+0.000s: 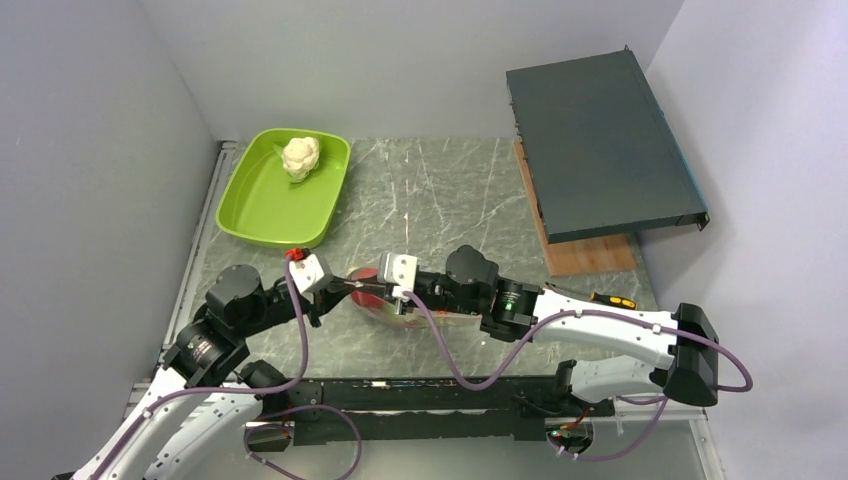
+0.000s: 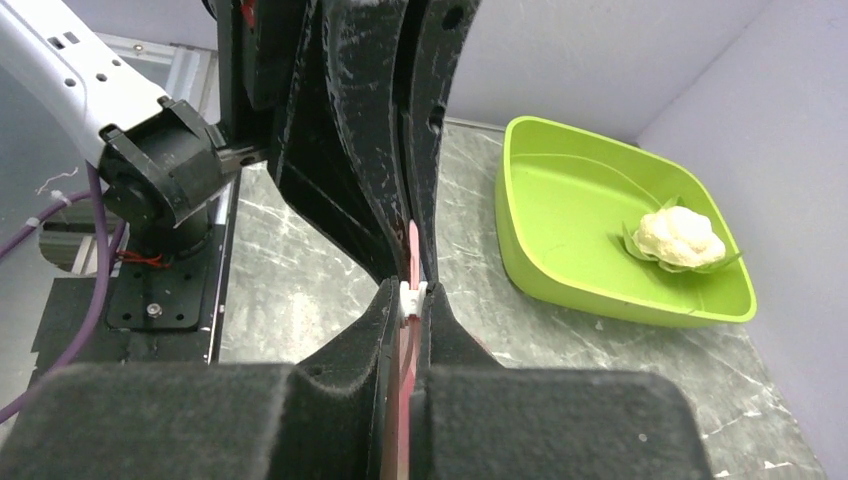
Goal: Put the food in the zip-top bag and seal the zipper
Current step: Zip the zipper food storage bag at the center of the board.
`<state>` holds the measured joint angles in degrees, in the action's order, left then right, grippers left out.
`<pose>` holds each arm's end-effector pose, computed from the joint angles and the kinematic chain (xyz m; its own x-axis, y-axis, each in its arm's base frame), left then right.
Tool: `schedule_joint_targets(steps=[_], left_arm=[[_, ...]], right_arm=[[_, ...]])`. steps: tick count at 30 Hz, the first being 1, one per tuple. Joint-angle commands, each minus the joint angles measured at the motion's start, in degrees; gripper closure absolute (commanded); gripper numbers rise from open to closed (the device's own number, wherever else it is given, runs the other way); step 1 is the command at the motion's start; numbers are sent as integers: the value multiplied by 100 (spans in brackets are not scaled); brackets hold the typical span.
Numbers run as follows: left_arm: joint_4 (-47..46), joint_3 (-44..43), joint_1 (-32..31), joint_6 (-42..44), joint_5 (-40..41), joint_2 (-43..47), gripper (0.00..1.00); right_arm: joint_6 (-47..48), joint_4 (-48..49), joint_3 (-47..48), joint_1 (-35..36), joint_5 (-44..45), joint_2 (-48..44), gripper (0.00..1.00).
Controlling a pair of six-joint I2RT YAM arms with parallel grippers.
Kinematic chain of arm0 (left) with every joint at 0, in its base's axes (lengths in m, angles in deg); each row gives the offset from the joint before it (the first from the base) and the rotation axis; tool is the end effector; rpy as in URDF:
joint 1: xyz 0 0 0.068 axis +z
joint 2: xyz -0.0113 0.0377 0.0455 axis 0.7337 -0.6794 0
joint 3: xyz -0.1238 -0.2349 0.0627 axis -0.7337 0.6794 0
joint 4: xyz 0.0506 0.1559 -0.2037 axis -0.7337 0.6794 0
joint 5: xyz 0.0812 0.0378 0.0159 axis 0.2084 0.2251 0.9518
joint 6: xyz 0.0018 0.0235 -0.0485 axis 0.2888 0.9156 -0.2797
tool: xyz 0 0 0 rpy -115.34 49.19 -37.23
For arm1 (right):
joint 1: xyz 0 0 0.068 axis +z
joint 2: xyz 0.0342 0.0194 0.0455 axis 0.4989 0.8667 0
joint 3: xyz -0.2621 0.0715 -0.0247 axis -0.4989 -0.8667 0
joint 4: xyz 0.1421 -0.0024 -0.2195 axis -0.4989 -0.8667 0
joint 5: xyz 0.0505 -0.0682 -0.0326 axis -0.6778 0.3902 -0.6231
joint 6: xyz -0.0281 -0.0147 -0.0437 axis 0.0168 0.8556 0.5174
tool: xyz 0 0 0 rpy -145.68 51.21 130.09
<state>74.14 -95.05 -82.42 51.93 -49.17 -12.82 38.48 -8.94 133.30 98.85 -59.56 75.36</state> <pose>0.0817 -0.0760 0.3334 -0.0412 0.1534 -0.9873 0.8727 0.4868 0.0392 0.0982 0.2735 0.3457 0.3156 -0.0964 -0.9440 -0.9326 0.1519 -0.3274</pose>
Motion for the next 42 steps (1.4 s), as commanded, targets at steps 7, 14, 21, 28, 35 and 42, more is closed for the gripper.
schedule_joint_targets(steps=[7,14,21,28,35,42], left_arm=[[-789,-64,7,-412,734,479,100],[-610,-83,7,-213,865,611,100],[-394,-70,8,42,1181,807,100],[-147,-81,8,273,1512,1005,100],[-84,-56,11,339,1747,1138,100],[7,-63,7,390,1928,1217,100]], right_arm=[[2,-463,-263,-177,31,-461,100],[5,-565,-502,-174,232,-721,100],[-21,-790,-905,-178,519,-1207,100],[-37,-1278,-1210,-182,814,-1860,100],[-98,-1960,-1468,-178,1097,-2525,100],[-343,-2487,-1537,-170,1490,-2970,100]])
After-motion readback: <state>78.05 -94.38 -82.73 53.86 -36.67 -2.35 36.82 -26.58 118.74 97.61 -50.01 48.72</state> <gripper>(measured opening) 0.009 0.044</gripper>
